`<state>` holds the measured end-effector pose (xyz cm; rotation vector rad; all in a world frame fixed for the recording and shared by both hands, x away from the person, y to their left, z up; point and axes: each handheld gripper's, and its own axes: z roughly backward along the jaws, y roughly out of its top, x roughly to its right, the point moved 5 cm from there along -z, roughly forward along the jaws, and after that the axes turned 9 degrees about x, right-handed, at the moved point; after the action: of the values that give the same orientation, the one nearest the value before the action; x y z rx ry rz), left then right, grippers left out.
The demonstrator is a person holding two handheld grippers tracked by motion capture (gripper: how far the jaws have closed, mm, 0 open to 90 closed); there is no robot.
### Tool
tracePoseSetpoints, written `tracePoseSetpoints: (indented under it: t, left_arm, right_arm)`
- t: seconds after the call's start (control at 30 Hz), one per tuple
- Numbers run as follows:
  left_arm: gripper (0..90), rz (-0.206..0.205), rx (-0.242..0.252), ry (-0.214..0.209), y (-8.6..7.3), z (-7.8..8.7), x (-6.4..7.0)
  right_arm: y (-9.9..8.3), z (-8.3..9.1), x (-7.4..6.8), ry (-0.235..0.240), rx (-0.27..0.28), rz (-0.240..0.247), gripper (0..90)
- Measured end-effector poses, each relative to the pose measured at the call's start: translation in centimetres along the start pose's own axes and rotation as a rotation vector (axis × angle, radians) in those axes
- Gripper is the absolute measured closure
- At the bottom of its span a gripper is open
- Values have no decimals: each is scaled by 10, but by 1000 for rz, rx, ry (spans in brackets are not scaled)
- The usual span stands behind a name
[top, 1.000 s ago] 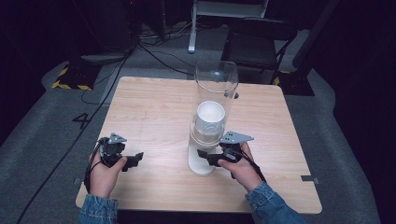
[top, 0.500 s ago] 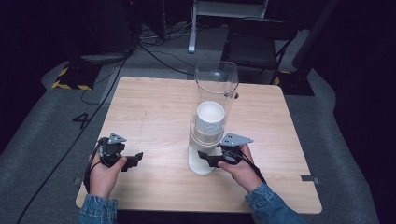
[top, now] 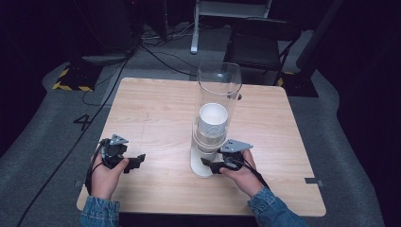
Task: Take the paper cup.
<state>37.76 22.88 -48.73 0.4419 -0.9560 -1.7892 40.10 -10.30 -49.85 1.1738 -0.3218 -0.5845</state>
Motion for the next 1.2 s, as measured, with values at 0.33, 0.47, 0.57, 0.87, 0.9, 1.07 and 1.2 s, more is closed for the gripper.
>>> tracePoseSetpoints:
  t: [0.33,0.47,0.57,0.87,0.9,1.07,1.2]
  left_arm:
    - [185,2,-3,-8,2,-4,1]
    - [185,3,-5,-12,2,-5,2]
    - [185,4,-6,-12,3,-6,2]
    - [185,4,-11,-19,4,-8,3]
    - [185,4,-9,-23,5,-9,3]
    - [185,0,-11,-23,6,-11,4]
    - [185,-4,-7,-26,7,-13,4]
  right_arm:
    - [-12,-2,0,2,-39,-25,340]
    - [-14,-1,2,-4,-51,-31,341]
    - [-16,-1,2,-3,-57,-35,340]
    - [-22,-1,3,-9,-77,-42,340]
    - [-22,-1,3,-10,-78,-43,340]
    - [-24,0,4,-14,-81,-39,340]
    - [-25,2,5,-24,-81,-40,340]
